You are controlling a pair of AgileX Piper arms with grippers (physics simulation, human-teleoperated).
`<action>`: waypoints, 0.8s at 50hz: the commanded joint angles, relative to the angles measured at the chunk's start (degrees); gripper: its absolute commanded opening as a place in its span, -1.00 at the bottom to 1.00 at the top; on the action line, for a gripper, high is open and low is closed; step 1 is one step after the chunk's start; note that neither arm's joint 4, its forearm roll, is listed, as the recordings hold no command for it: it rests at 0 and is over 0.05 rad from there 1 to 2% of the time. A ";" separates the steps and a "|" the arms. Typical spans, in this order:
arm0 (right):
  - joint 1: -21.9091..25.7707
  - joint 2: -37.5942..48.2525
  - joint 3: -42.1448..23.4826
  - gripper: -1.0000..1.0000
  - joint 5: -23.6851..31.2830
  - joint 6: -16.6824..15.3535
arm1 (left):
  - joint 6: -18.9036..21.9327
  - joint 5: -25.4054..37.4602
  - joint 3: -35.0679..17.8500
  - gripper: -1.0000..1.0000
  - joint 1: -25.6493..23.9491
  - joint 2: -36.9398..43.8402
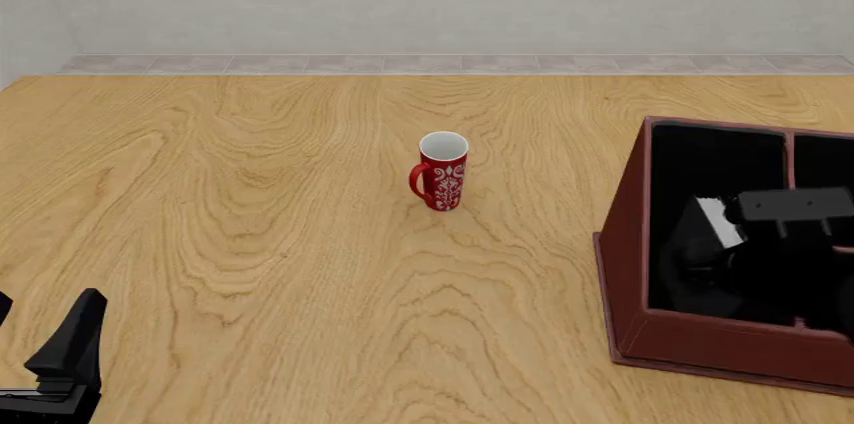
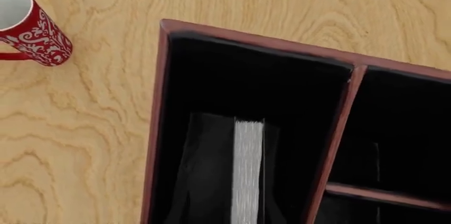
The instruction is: Pick up the book and place it in the left compartment of the caddy.
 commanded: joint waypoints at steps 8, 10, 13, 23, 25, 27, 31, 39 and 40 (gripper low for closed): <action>-0.86 -5.32 -3.29 1.00 6.04 -1.77 | 0.00 0.00 0.00 1.00 0.00 0.00; -1.01 -5.65 -3.43 1.00 6.28 -2.01 | 0.00 0.00 0.00 1.00 0.00 0.00; -0.81 -6.72 -3.95 1.00 7.48 -2.16 | 0.00 0.00 0.00 1.00 0.00 0.00; -0.35 -9.53 -5.82 1.00 10.91 -2.65 | 0.00 0.00 0.00 1.00 0.00 0.00; -0.27 -10.17 -6.29 1.00 11.63 -2.79 | 0.00 0.00 0.00 1.00 0.00 0.00; -0.21 -10.68 -6.77 1.00 12.35 -2.82 | 0.00 0.00 0.00 1.00 0.00 0.00; 0.00 -11.66 -7.50 1.00 13.49 -3.02 | 0.00 0.00 0.00 1.00 0.00 0.00; 0.84 -14.76 -10.16 1.00 17.38 -2.96 | 0.00 0.00 0.00 1.00 0.00 0.00; 0.99 -15.25 -10.55 1.00 17.92 -2.93 | 0.00 0.00 0.00 1.00 0.00 0.00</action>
